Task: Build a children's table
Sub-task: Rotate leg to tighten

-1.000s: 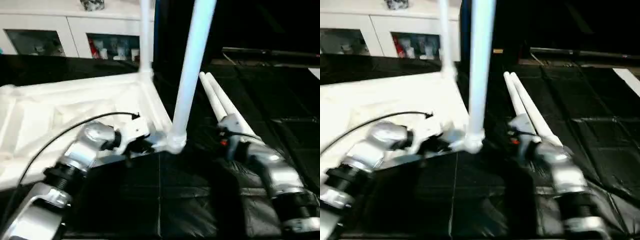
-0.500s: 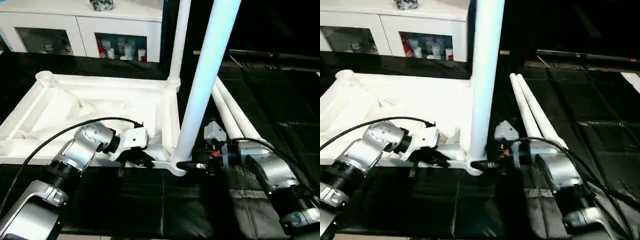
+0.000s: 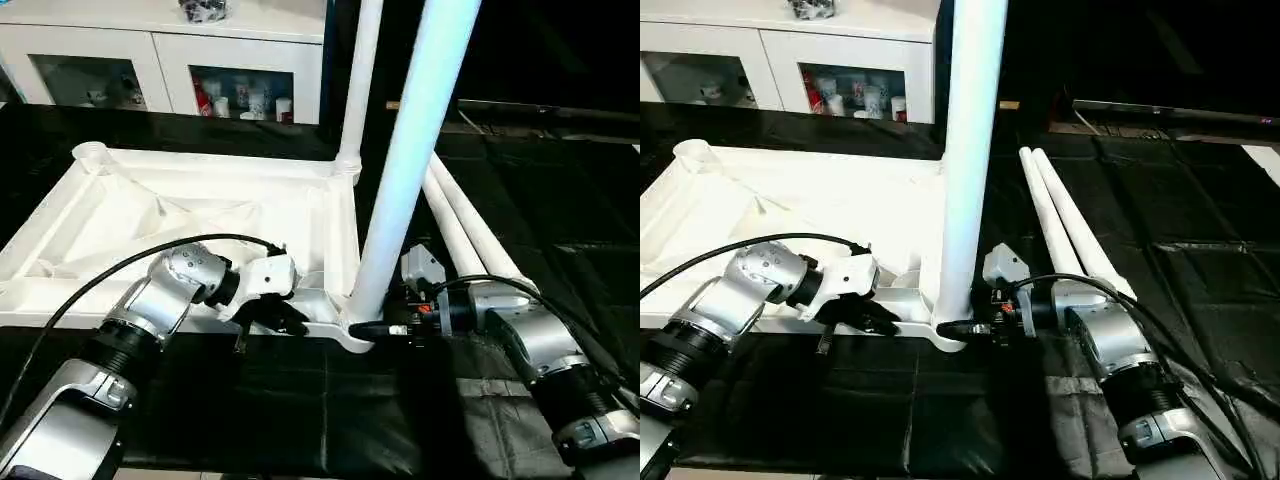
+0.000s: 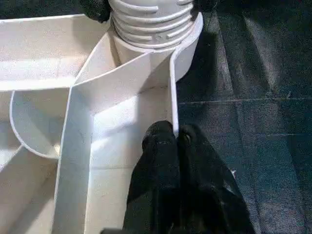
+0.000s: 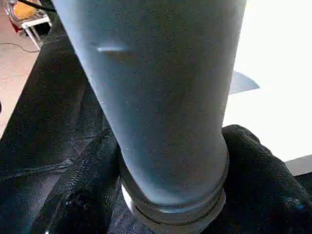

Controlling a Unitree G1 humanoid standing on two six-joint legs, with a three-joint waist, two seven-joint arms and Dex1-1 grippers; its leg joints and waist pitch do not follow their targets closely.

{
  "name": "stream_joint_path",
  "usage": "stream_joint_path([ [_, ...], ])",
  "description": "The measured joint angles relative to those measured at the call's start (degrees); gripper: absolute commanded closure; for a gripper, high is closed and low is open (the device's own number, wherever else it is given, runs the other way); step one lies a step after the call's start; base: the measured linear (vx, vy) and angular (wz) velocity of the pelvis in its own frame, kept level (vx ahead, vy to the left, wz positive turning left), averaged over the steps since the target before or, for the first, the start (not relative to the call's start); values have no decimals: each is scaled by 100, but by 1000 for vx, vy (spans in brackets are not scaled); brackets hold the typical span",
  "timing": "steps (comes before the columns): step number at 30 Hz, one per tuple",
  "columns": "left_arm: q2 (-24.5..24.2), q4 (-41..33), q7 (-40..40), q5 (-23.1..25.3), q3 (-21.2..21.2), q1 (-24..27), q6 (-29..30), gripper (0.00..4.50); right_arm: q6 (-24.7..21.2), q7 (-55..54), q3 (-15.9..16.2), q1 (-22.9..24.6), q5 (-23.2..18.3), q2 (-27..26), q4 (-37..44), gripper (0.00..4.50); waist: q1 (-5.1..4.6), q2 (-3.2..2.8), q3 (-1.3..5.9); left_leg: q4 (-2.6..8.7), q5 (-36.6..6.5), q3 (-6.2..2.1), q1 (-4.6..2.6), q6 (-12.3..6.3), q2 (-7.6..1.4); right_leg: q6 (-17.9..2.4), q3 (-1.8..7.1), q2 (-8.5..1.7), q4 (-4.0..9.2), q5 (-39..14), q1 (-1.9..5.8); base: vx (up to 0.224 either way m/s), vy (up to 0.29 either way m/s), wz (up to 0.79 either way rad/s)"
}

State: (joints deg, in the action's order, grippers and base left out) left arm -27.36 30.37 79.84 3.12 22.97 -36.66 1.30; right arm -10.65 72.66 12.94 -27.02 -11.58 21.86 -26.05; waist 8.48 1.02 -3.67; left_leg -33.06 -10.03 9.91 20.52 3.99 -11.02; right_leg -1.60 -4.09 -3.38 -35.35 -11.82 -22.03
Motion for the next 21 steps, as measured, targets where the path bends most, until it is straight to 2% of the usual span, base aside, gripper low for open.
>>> stream_joint_path([
  [5,17,20,-27,-1,-13,0,29,450,-25,-45,-26,25,-5,-30,18,176,-1,-3,2,-1,0,0,-3,1,0,0,0,0,-4,0,1,0,0,0],
  [9,294,62,-476,2,-177,1,526,450,-230,-675,-331,295,-35,-277,199,177,-5,-14,6,-9,0,2,-10,1,0,-4,5,-1,-10,4,9,0,0,0],
  [11,482,69,-966,28,-344,2,945,450,-363,-1485,-590,353,13,-603,224,177,-48,-15,6,-12,2,2,-16,4,0,-8,7,-1,-12,15,9,0,0,0],
  [15,948,-3,-1883,123,-583,3,1664,450,-544,-2982,-1069,272,81,-1266,51,178,-217,-23,9,-10,3,5,-33,6,1,-4,12,-1,-9,32,9,0,0,0],
  [21,1624,-96,-3031,210,-865,0,2446,450,-528,-4486,-1254,-269,494,-1771,-484,178,-338,-33,15,-4,4,5,-34,8,2,-3,12,0,-3,35,6,0,0,0],
])
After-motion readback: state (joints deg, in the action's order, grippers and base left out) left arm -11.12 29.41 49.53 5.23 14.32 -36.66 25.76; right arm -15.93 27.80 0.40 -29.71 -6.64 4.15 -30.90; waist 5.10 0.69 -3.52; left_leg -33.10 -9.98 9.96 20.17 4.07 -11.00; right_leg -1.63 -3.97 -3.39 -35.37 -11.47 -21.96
